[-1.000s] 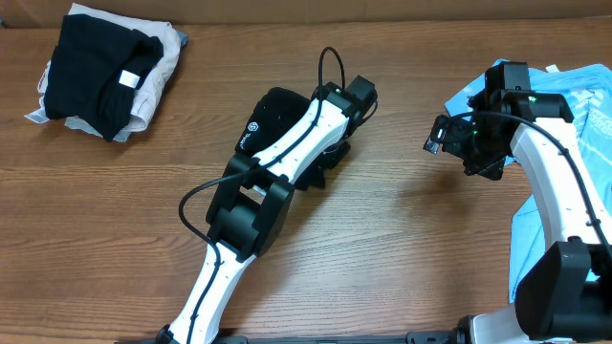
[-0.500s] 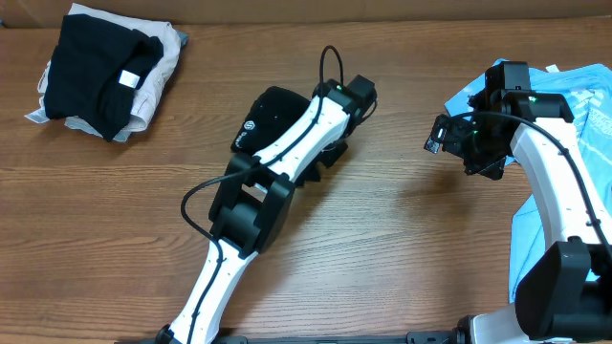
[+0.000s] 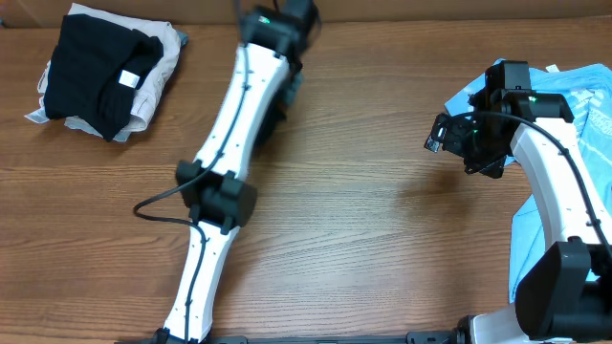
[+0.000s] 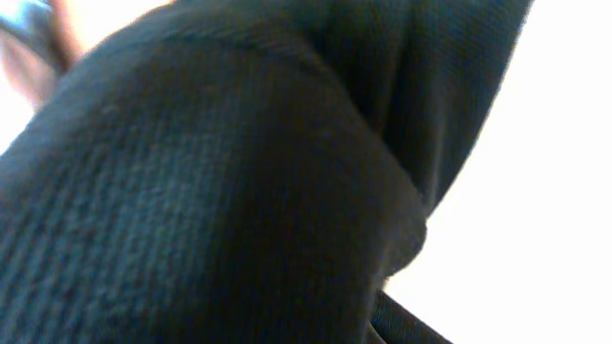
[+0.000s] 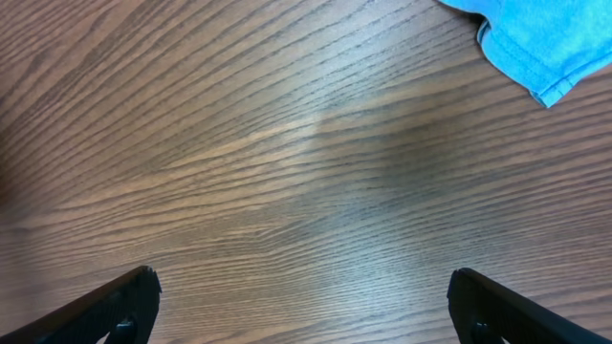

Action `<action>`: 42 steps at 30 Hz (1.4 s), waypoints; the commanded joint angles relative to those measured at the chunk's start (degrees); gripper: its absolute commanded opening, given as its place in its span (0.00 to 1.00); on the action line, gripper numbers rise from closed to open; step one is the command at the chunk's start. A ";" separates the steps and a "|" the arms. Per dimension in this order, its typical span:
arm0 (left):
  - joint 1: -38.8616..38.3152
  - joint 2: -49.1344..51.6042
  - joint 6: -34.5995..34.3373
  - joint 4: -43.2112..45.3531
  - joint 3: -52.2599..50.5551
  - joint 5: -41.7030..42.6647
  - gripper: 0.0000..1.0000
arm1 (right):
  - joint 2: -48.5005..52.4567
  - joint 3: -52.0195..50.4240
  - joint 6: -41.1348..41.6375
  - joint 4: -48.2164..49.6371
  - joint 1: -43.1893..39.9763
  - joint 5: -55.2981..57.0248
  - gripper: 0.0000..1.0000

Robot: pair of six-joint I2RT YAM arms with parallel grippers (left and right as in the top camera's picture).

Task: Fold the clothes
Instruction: 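Carry the polo left and place it on the folded stack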

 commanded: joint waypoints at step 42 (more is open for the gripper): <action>50.34 -17.00 26.21 33.00 -10.03 26.69 0.04 | -0.72 0.72 -0.33 -2.05 -0.24 0.57 1.00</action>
